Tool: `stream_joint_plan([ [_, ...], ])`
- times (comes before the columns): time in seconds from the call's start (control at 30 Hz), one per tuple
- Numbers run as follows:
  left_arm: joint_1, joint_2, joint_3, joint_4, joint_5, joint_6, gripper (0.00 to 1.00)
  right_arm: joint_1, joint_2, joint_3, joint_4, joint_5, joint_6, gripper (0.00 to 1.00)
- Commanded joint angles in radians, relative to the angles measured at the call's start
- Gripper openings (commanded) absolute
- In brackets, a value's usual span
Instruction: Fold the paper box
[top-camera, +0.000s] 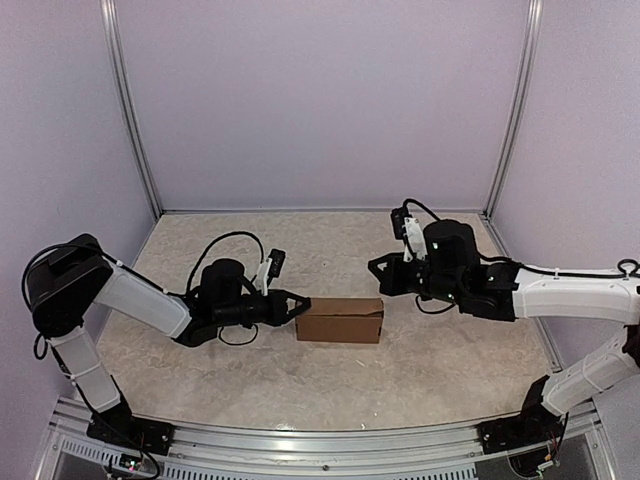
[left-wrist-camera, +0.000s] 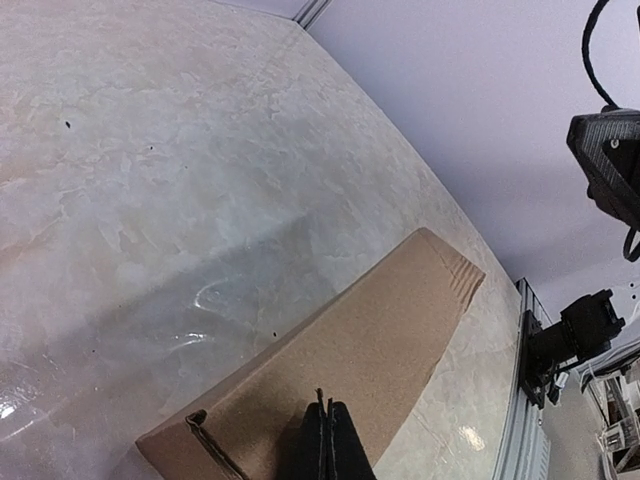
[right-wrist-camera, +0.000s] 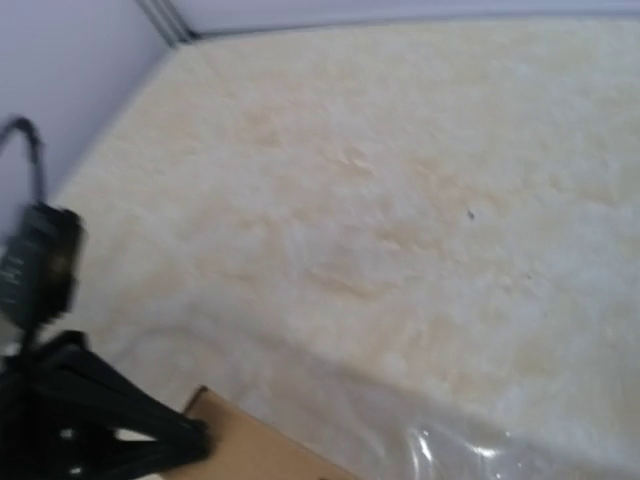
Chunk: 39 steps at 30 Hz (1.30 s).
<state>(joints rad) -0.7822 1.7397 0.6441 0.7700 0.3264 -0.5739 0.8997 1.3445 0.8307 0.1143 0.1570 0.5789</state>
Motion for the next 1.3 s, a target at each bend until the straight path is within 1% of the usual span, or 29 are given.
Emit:
stream_joint_plan([
  [0.0,-0.006,0.027,-0.014,-0.219,-0.037,0.033,0.00,-0.089,-0.055,-0.051,-0.048,-0.275,-0.040,0.00],
  [0.1,-0.006,0.026,-0.004,-0.237,-0.040,0.041,0.00,-0.142,-0.053,-0.072,-0.033,-0.386,-0.018,0.00],
  [0.27,-0.009,0.024,0.008,-0.255,-0.039,0.043,0.00,-0.203,-0.036,-0.138,0.055,-0.517,0.043,0.00],
  [0.43,-0.015,0.015,0.017,-0.269,-0.045,0.046,0.00,-0.246,0.025,-0.238,0.189,-0.575,0.111,0.00],
  [0.53,-0.018,0.012,0.017,-0.271,-0.050,0.046,0.00,-0.267,0.111,-0.321,0.305,-0.588,0.137,0.00],
  [0.7,-0.019,0.016,0.020,-0.281,-0.054,0.046,0.00,-0.291,0.280,-0.405,0.490,-0.630,0.180,0.00],
  [0.77,-0.021,0.014,0.018,-0.287,-0.056,0.046,0.00,-0.291,0.294,-0.419,0.519,-0.633,0.191,0.00],
  [0.87,-0.021,0.004,0.020,-0.301,-0.064,0.051,0.00,-0.291,0.263,-0.418,0.496,-0.622,0.186,0.00],
  [1.07,-0.023,-0.031,0.042,-0.341,-0.067,0.062,0.00,-0.290,0.108,-0.343,0.319,-0.577,0.114,0.00],
  [1.27,-0.034,-0.086,0.112,-0.453,-0.082,0.103,0.00,-0.284,-0.002,-0.268,0.193,-0.567,0.067,0.00],
])
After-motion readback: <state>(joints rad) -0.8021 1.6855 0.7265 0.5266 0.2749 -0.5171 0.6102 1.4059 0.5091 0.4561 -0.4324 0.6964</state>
